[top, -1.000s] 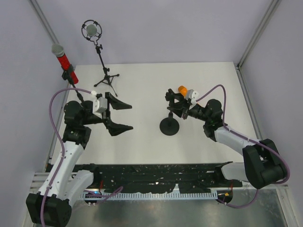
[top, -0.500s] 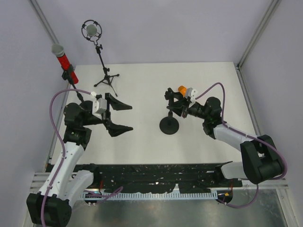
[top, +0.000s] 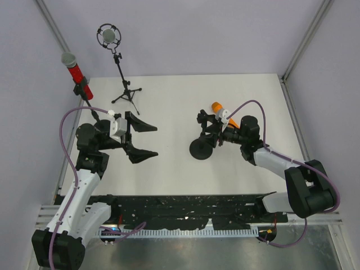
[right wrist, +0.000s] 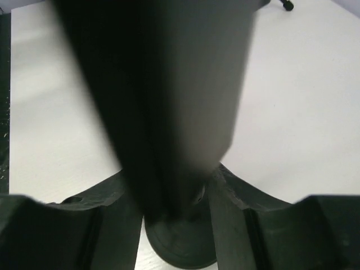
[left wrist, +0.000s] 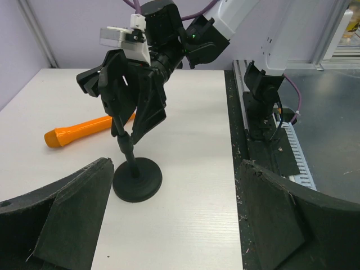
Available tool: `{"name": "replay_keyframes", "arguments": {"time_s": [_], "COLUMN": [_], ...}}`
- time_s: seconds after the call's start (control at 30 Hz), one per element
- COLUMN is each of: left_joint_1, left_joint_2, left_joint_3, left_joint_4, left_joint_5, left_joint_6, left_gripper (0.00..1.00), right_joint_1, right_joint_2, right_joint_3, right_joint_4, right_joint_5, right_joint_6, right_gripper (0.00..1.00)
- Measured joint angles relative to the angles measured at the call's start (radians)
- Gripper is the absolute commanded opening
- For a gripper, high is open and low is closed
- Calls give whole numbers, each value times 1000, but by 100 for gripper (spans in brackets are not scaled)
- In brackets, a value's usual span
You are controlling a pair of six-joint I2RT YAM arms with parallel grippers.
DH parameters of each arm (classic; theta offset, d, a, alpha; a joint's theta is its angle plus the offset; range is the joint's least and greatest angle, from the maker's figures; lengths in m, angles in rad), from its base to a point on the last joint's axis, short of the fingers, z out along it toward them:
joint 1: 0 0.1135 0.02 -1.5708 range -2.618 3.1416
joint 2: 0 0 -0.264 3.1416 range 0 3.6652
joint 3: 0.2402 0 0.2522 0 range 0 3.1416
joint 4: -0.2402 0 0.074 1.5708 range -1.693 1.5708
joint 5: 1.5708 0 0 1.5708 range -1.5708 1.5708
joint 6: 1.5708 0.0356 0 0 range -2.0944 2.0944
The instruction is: Remove the microphone from the stand
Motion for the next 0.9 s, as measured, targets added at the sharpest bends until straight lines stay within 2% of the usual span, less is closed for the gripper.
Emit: {"name": "replay_keyframes", "arguments": {"time_s": [0.03, 0.1, 0.43, 0.63, 0.77, 0.83, 0.87, 0.9], "left_joint_1": [0, 0, 0, 0, 0, 0, 0, 0], "left_joint_2": [0, 0, 0, 0, -1, -2, -3, -3], "left_joint_3": [-1, -3, -6, -12, -16, -20, -21, -21], "left_joint_4": [1, 7, 42, 60, 68, 69, 70, 71], "left_joint_5": [0, 1, 1, 1, 1, 1, 1, 1], "left_joint_6": [-2, -5, -25, -31, -42, -47, -48, -48], "left_gripper": [97, 97, 98, 98, 98, 97, 97, 97], "right_joint_1": [0, -2, -9, -11, -11, -11, -10, -9], "right_joint_2": [-9, -29, -242, -294, -293, -282, -270, -254], "right_joint_3": [-2, -2, 63, 266, 351, 365, 372, 381], "right_joint_4": [-27, -71, -258, -451, -509, -516, -518, -519], "right_joint_5": [-1, -1, 10, 51, 65, 67, 70, 74], "right_joint_6": [3, 10, 30, -32, -60, -56, -53, -48], "right_gripper": [65, 72, 89, 91, 90, 81, 72, 67]}}
